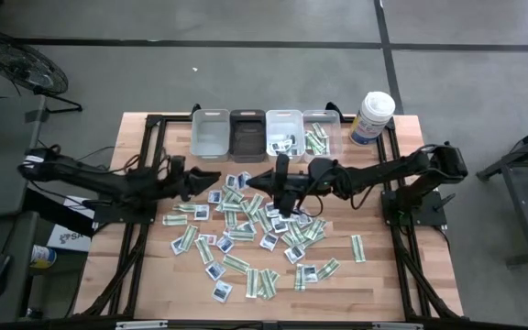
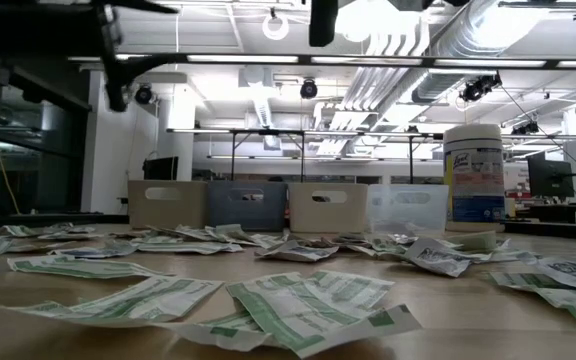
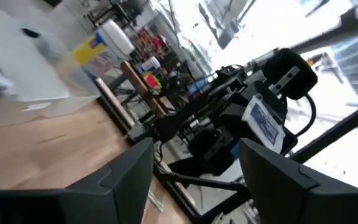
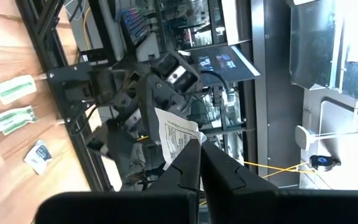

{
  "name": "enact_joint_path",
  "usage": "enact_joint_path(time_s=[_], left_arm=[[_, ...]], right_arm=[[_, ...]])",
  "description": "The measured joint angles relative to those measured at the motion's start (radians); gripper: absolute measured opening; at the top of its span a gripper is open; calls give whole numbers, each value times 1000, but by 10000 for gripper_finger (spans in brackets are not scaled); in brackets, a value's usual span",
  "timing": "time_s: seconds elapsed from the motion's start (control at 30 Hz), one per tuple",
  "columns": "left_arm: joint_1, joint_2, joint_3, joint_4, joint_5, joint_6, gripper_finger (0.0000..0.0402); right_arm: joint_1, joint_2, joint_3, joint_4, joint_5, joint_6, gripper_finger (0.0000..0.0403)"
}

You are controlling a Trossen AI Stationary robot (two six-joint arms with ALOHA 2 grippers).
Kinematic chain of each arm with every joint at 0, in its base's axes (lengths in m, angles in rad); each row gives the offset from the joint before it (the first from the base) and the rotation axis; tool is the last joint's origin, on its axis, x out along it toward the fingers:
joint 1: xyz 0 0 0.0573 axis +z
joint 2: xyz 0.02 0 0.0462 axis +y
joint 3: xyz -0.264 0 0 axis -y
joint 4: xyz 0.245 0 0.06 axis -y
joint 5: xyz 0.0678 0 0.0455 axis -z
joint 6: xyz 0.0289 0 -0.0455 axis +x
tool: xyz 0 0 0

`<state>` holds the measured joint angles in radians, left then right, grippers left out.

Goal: Pick & Place First Aid Supplies
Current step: Put the blue alcohol pad into the black bin

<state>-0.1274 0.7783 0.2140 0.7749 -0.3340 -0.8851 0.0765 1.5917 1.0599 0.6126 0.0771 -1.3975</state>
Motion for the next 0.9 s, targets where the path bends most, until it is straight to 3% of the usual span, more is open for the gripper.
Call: enact_joint_path(time_s=[0.2,0.3,0.9], left_arm=[[137,147,171,32,319,52,216],[171,166,227,38,426,70,215],[212,173,247,2,489,-10,215]], right_arm=[[0,0,2,6,16,-58,0],[3,-6,2,13,36,-91,0],[0,-16,2,58,-35,-132,0]])
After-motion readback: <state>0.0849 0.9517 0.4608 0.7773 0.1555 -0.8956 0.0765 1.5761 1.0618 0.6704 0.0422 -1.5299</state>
